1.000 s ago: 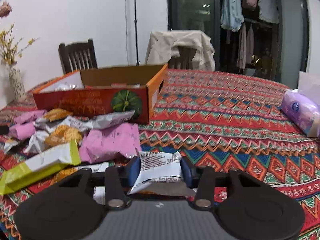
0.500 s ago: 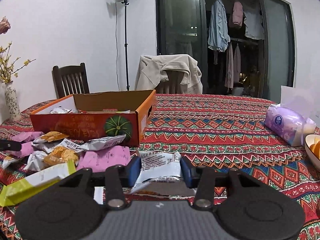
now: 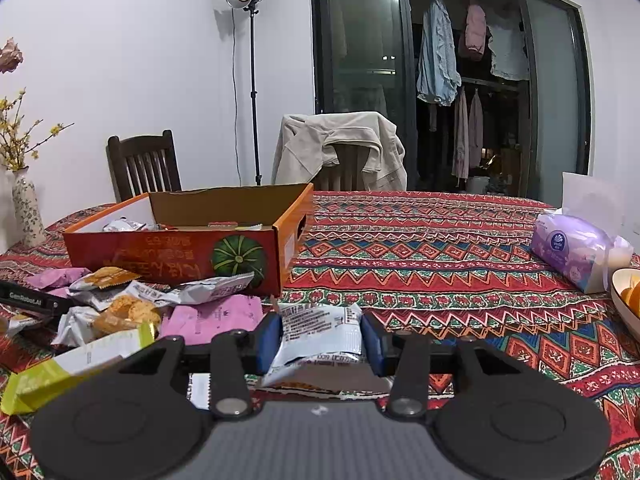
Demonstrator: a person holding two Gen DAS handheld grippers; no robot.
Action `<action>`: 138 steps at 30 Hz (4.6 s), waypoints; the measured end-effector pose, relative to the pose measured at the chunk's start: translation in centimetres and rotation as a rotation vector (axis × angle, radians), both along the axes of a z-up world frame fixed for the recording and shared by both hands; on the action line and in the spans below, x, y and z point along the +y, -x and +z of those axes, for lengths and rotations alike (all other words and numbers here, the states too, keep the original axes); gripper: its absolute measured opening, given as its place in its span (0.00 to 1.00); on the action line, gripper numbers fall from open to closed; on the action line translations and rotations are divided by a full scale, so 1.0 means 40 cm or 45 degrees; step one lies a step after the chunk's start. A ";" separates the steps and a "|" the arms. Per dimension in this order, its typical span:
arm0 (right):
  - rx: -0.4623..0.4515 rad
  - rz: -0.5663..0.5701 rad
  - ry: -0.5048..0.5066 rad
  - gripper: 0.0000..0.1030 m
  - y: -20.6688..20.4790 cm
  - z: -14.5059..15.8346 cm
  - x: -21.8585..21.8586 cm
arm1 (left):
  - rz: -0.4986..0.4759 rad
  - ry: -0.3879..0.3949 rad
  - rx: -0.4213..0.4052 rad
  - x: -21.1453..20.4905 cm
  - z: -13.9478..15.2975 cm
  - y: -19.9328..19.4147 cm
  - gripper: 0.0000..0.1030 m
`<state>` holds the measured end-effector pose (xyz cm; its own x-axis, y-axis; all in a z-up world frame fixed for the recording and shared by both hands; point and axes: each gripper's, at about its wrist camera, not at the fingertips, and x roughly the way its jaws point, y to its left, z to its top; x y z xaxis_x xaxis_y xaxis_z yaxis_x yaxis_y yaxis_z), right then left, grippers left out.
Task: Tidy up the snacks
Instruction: 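Return to the pile and grasp another white packet with the right gripper, then grasp a pink packet with the left gripper while the right lifts its white packet, then carry the pink and white packets over the cardboard box with both grippers, then open both grippers to drop the packets into the box, then move both grippers back down to the snack pile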
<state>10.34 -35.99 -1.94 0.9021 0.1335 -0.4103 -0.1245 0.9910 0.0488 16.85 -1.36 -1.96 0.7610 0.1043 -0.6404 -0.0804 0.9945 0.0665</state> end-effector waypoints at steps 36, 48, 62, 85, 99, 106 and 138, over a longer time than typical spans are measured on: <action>-0.192 0.120 0.114 0.42 -0.021 0.143 0.140 | -0.105 0.110 -0.435 0.015 0.198 0.135 0.69; -0.244 0.133 0.073 0.42 -0.183 0.253 0.247 | -0.097 0.140 -0.564 -0.033 0.287 -0.026 0.69; -0.214 0.076 0.054 0.42 -0.396 0.223 0.331 | 0.006 0.184 -0.536 -0.038 0.271 -0.248 0.69; -0.110 0.085 0.038 0.48 -0.456 0.124 0.309 | 0.002 0.157 -0.410 -0.022 0.154 -0.307 0.74; -0.061 0.072 -0.031 1.00 -0.455 0.112 0.288 | 0.028 0.226 -0.454 -0.002 0.169 -0.285 1.00; -0.056 0.060 -0.062 1.00 -0.443 0.129 0.278 | 0.009 0.235 -0.474 -0.009 0.186 -0.265 1.00; -0.074 0.129 0.029 1.00 -0.046 0.194 0.253 | -0.163 0.202 -0.458 0.014 0.232 0.106 1.00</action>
